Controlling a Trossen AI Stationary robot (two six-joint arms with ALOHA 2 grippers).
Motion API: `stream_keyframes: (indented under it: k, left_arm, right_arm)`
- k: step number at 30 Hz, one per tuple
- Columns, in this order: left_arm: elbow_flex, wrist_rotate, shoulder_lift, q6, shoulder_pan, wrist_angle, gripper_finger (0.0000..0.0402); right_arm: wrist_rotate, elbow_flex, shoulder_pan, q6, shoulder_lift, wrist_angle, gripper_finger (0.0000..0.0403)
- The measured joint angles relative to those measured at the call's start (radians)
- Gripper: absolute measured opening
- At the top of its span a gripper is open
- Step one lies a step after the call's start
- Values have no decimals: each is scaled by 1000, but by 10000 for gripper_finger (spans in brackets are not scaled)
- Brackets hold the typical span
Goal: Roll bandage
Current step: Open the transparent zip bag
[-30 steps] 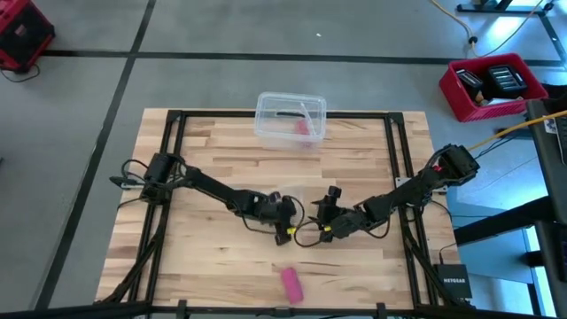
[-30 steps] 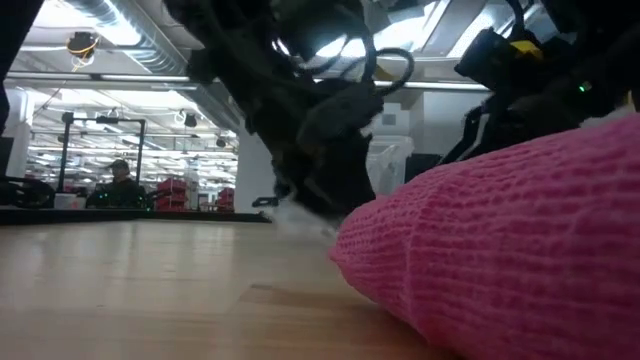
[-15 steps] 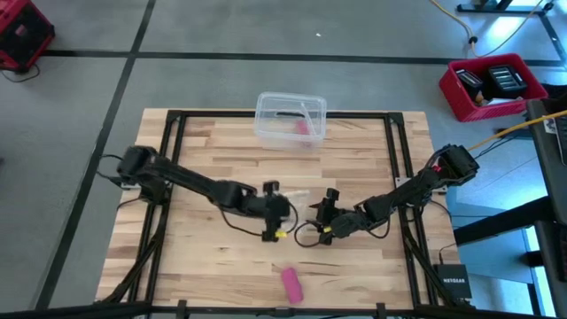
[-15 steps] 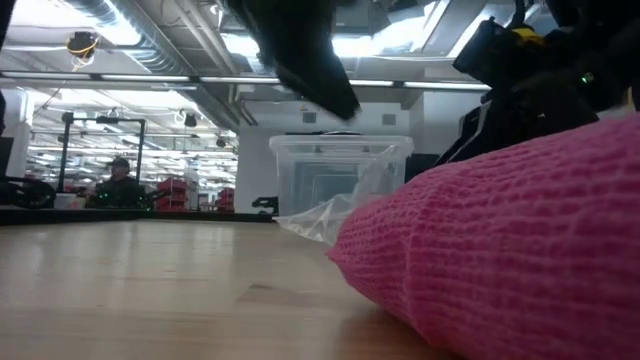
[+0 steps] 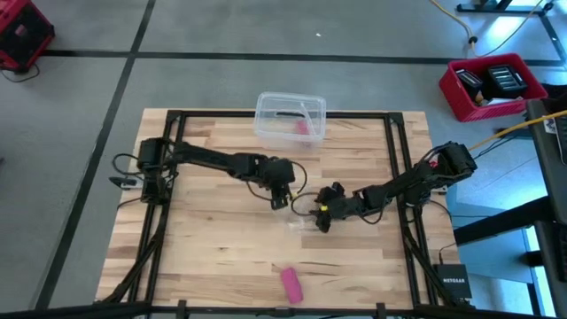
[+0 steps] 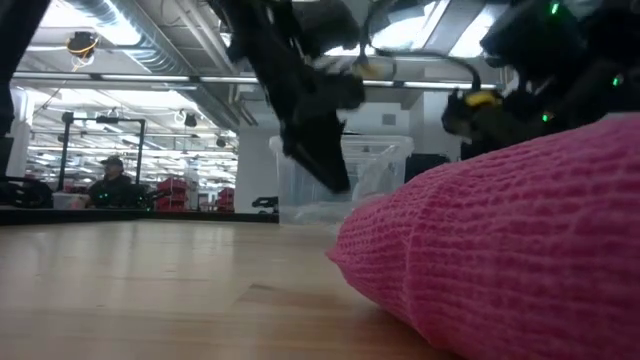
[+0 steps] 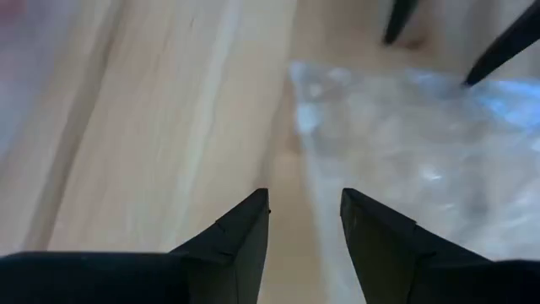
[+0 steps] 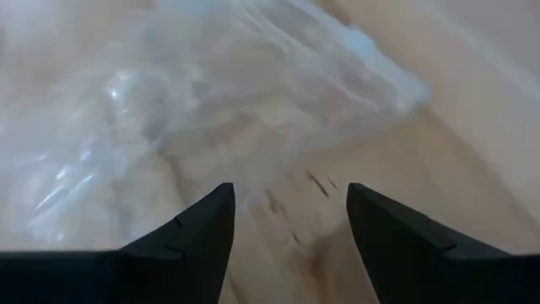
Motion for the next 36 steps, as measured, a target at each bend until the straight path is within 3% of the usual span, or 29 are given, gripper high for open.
stream_keyframes:
  k: [8, 15, 26, 29, 33, 36]
  left_arm:
    - [0, 244, 93, -26, 22, 78, 141]
    - [1, 389, 129, -80, 16, 150, 141]
    - [2, 419, 188, -148, 8, 231, 136]
    - [2, 421, 187, -113, -1, 244, 103]
    - [0, 415, 188, -78, -12, 247, 25]
    - [1, 368, 187, -60, -21, 245, 9]
  right_arm:
    - [-187, -170, -45, 61, 0, 419, 232]
    - [-143, -186, -50, 53, 0, 400, 232]
    - [-107, -185, -49, 22, 10, 395, 232]
    - [-90, -185, -49, 1, 11, 393, 232]
    - [-77, -184, -49, -43, 11, 401, 232]
    - [-105, -185, -49, -80, -10, 397, 232]
